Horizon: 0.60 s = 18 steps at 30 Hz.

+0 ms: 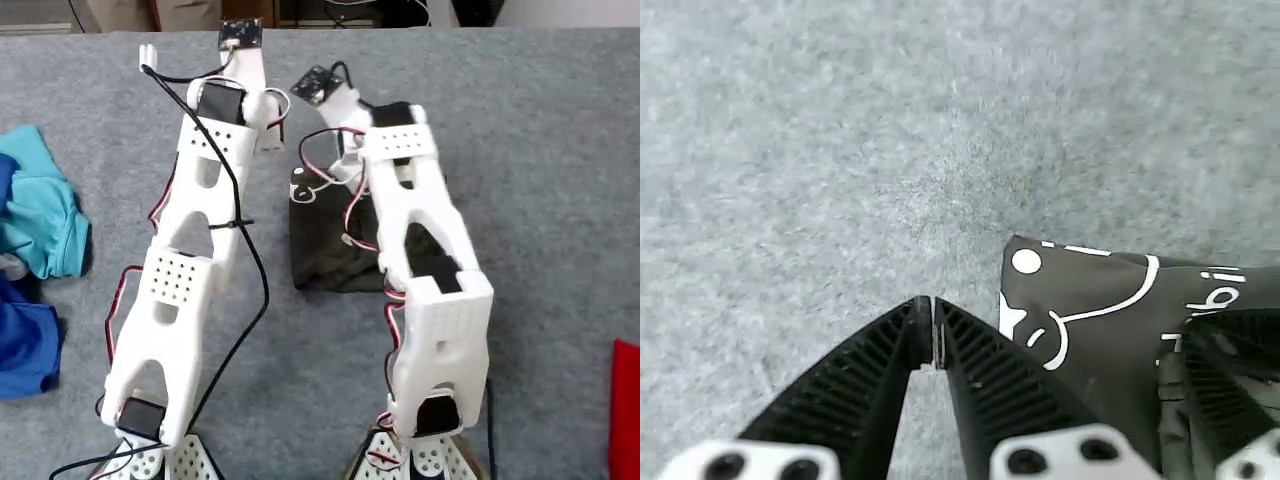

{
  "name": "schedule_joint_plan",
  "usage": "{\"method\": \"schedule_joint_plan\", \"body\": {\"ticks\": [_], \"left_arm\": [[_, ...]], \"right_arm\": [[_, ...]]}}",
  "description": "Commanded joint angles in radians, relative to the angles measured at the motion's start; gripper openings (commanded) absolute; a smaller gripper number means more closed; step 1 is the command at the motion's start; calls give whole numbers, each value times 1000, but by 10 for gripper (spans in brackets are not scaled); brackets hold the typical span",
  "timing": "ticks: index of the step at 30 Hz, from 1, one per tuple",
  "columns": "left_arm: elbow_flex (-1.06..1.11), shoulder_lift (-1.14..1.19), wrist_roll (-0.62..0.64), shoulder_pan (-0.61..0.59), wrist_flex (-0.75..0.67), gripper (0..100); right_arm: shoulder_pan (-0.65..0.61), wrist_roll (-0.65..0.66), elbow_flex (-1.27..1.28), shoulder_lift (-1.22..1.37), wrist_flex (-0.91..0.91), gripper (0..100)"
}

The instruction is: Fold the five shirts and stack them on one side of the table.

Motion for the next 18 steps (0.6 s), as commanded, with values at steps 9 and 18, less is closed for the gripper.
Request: {"method": "schedule_joint_plan", "body": {"ticks": [9, 18], "left_arm": [[-3, -15, 2, -31, 17, 27], [-2, -13, 0, -25, 17, 28]], "right_arm": [[13, -5, -56, 79, 71, 6], [41, -3, -171, 79, 273, 6]]}}
